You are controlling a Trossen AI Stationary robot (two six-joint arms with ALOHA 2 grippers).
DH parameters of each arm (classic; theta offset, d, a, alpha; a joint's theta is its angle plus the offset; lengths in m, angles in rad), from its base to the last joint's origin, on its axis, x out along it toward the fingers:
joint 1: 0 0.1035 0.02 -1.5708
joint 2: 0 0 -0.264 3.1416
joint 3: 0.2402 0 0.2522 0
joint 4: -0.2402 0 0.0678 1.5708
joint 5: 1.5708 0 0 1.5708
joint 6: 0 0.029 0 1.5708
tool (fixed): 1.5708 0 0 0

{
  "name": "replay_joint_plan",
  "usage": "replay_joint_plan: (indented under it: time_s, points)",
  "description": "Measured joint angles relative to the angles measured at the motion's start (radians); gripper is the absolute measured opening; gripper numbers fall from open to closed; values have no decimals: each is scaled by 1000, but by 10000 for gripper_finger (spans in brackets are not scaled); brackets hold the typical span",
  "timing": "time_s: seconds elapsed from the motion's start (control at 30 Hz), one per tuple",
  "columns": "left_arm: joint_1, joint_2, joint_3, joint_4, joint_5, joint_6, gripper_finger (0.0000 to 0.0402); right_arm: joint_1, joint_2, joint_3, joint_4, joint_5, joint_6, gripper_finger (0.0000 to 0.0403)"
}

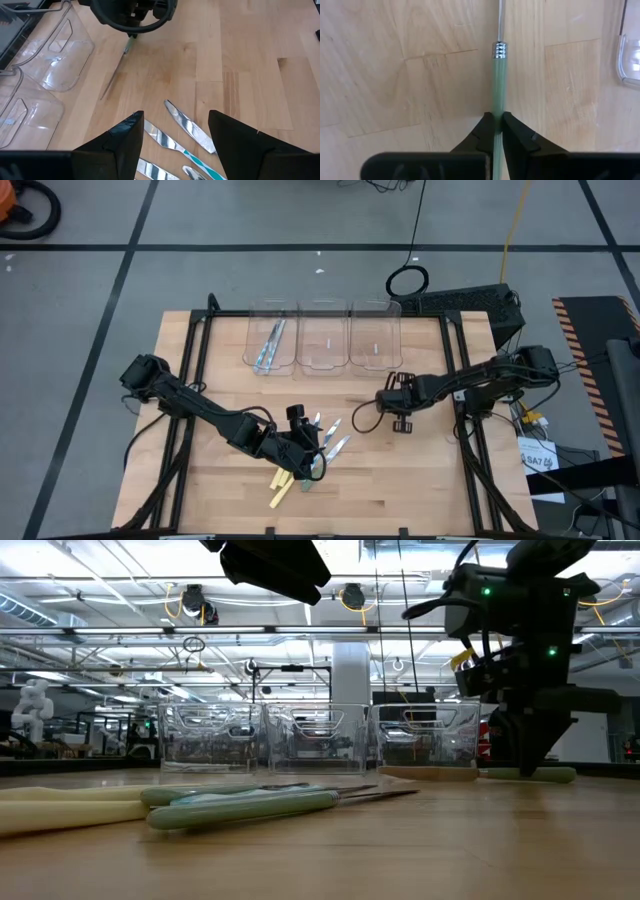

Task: Sort silverware by color (type)
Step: Put the green knife into the right transparent bin

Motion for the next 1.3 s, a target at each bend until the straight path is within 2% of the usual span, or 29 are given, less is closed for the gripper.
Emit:
replay_joint_plan:
  time_s: [0.37, 0.57, 0.67, 0.9, 1.07, 1.3]
  points:
    - [0, 0, 0, 0, 0, 0, 230, -28, 7, -2, 37, 35, -33, 57]
    - [0, 0, 0, 0, 0, 0, 230, -41, 5, -1, 37, 40, -60, 12]
    - [0, 0, 0, 0, 0, 0, 230, -40, 4, -1, 34, 25, -64, 11]
    - [3, 0, 0, 3, 0, 0, 230, -24, -25, 0, 41, -138, -27, 10]
    - [5, 0, 0, 3, 0, -7, 230, -27, -32, 0, 31, -137, -45, 10]
    - [8, 0, 0, 3, 0, -6, 230, -25, -110, -4, 17, -130, -42, 2]
